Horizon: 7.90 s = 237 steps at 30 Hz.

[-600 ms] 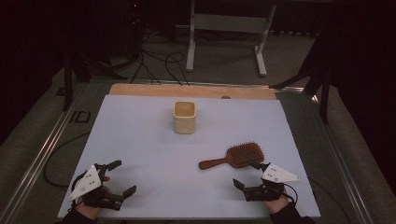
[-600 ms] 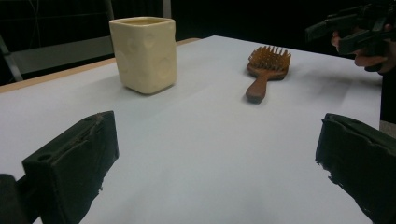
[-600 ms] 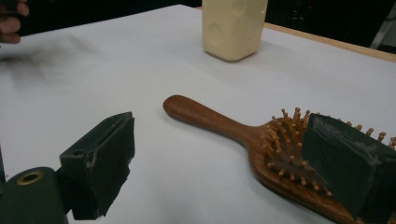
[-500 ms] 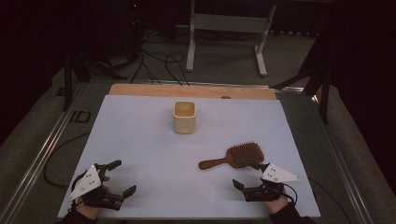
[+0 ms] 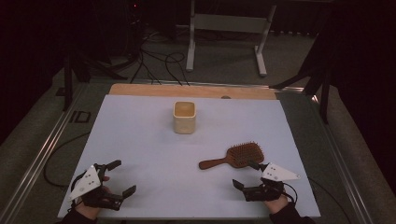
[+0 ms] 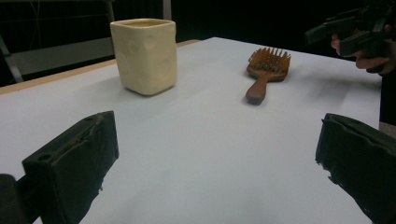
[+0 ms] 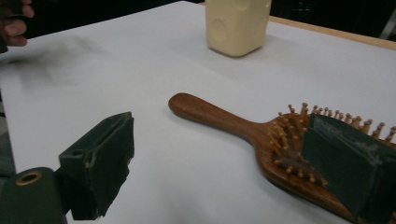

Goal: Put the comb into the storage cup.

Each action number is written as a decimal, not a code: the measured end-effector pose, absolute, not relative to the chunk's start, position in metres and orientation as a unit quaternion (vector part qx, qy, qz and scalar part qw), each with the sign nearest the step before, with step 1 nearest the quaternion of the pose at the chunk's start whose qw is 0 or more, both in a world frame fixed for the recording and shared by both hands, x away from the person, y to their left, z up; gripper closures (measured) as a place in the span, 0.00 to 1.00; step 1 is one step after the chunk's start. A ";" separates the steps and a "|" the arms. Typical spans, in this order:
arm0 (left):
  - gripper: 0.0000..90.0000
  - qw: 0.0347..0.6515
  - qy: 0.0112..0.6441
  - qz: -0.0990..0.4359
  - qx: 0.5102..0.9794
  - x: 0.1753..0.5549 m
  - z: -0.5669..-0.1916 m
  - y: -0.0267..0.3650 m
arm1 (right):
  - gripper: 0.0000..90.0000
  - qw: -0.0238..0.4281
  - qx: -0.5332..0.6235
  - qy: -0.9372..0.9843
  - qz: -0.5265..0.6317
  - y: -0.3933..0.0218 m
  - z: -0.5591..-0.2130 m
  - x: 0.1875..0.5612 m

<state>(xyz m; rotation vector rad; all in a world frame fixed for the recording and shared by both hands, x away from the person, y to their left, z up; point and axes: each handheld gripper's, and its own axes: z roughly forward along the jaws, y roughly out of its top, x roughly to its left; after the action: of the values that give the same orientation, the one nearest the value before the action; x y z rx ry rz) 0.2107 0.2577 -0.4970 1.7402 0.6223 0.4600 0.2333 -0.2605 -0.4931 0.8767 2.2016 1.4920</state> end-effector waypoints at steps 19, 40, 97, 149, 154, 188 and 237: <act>0.00 0.577 0.264 0.199 0.747 0.211 -0.497 0.255 | 0.10 0.182 0.319 0.765 0.529 -0.261 -0.461 0.228; 0.00 0.577 0.262 0.198 0.748 0.211 -0.497 0.255 | 0.10 0.197 0.291 0.784 0.512 -0.243 -0.414 0.250; 0.00 0.580 0.255 0.196 0.749 0.210 -0.496 0.254 | 0.10 0.164 0.269 0.821 0.475 -0.173 -0.413 0.313; 0.00 0.580 0.255 0.190 0.750 0.210 -0.497 0.253 | 0.84 0.121 0.328 0.868 0.354 -0.132 -0.483 0.337; 0.00 0.580 0.255 0.190 0.750 0.211 -0.497 0.253 | 0.95 0.113 0.326 0.875 0.339 -0.129 -0.489 0.338; 0.00 0.576 0.255 0.193 0.752 0.211 -0.497 0.253 | 1.00 0.097 0.316 0.905 0.268 -0.141 -0.505 0.313; 0.00 0.573 0.255 0.195 0.754 0.210 -0.497 0.250 | 1.00 0.097 0.396 0.882 0.237 -0.251 -0.497 0.274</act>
<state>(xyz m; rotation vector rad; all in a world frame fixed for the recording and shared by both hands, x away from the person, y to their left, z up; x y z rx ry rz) 0.2104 0.2497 -0.4968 1.7688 0.5968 0.4560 0.2739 -0.2509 -0.4973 1.1723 2.6104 0.7028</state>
